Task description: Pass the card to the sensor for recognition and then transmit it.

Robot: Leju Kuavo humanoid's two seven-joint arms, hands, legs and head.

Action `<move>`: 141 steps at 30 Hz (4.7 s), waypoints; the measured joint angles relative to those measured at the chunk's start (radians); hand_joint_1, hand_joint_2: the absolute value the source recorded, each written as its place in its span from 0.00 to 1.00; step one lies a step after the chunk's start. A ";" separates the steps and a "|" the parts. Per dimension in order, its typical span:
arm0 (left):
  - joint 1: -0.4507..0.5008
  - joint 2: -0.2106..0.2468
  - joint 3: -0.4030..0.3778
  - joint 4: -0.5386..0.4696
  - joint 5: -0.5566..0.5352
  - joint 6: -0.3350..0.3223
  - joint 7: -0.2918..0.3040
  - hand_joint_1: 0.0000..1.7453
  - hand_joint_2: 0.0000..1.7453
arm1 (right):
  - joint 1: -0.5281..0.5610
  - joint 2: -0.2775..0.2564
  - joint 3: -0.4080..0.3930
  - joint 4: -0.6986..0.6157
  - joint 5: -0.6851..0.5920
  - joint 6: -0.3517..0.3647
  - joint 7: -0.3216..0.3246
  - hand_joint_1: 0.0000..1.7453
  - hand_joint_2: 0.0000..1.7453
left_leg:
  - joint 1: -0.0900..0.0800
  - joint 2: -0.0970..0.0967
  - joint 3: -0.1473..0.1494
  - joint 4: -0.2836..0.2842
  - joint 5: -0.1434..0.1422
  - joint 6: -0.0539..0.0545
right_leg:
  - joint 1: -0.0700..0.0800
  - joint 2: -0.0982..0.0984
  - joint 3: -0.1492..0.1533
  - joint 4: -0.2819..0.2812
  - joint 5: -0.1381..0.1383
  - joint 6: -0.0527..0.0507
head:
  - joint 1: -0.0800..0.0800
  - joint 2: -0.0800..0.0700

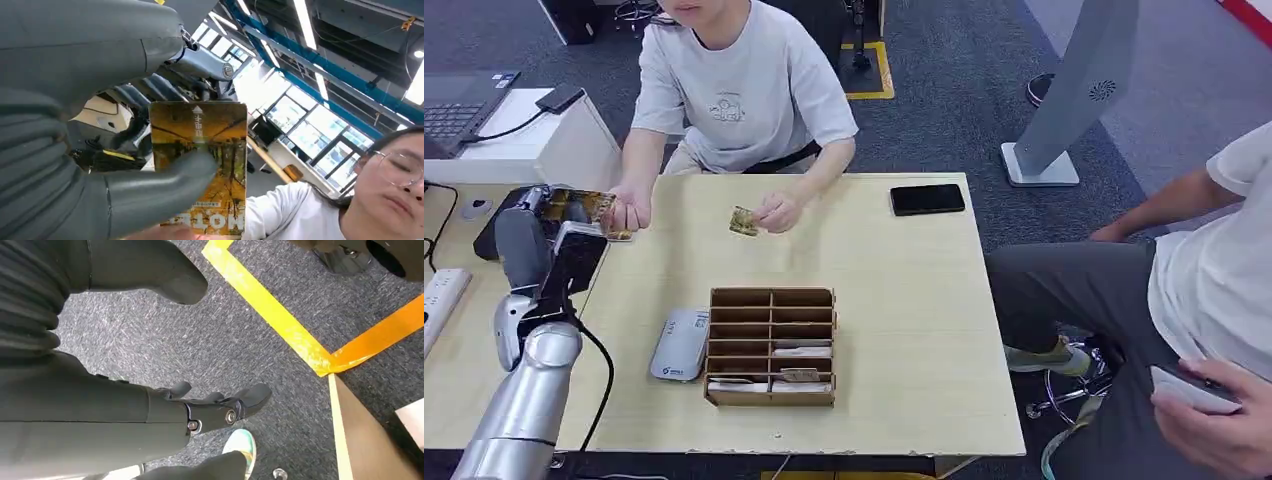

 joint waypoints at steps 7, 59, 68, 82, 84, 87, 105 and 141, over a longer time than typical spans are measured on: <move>0.000 -0.010 0.001 0.002 0.143 -0.082 0.026 0.00 1.00 | 0.001 0.000 0.000 0.000 -0.005 -0.003 0.006 0.00 1.00 | 0.000 0.000 0.000 0.000 0.000 0.000 | 0.000 0.000 0.000 0.000 0.000 0.000 | 0.000 0.000; 0.536 0.134 -0.442 -0.354 -0.417 0.047 -0.113 0.00 1.00 | 0.007 -0.010 -0.059 -0.004 -0.022 -0.005 0.013 0.00 1.00 | 0.000 0.002 0.000 0.000 -0.004 0.001 | 0.000 0.002 0.000 0.000 -0.003 0.001 | 0.000 0.000; 0.505 0.135 -0.479 -0.316 -0.482 0.044 -0.096 0.00 1.00 | 0.005 -0.011 -0.059 -0.006 -0.010 0.008 0.014 0.00 1.00 | -0.001 0.002 0.000 0.000 -0.004 0.001 | 0.000 0.002 0.000 0.000 -0.003 0.001 | 0.000 0.000; 0.399 0.108 -0.528 -0.196 -0.615 0.101 0.116 0.00 1.00 | -0.003 -0.011 -0.059 -0.008 0.002 0.008 0.011 0.00 1.00 | -0.001 0.002 0.000 0.000 -0.004 0.001 | 0.000 0.002 0.000 0.000 -0.003 0.001 | 0.000 0.000; 0.394 0.103 -0.527 -0.182 -0.633 0.101 0.132 0.00 1.00 | -0.003 -0.011 -0.059 -0.008 0.002 0.007 0.010 0.00 1.00 | -0.001 0.002 0.000 0.000 -0.004 0.001 | 0.000 0.002 0.000 0.000 -0.003 0.001 | 0.000 0.000; 0.388 0.098 -0.527 -0.166 -0.633 0.101 0.141 0.00 1.00 | -0.003 -0.011 -0.059 -0.008 0.006 0.006 0.006 0.00 1.00 | 0.000 0.002 0.000 0.000 -0.004 0.001 | 0.000 0.002 0.000 0.000 -0.003 0.001 | 0.000 0.000; 0.384 0.080 -0.522 -0.146 -0.573 0.077 0.119 0.00 1.00 | 0.002 -0.011 -0.059 -0.008 0.008 0.002 0.000 0.00 1.00 | 0.000 0.002 0.000 0.000 -0.004 0.001 | 0.000 0.002 0.000 0.000 -0.003 0.001 | 0.000 0.000; 0.385 0.076 -0.488 -0.141 -0.558 0.047 0.116 0.94 1.00 | 0.008 -0.011 -0.059 -0.008 0.029 -0.012 -0.022 0.00 1.00 | -0.001 0.002 0.000 0.000 -0.004 0.001 | 0.000 0.002 0.000 0.000 -0.003 0.001 | 0.000 0.000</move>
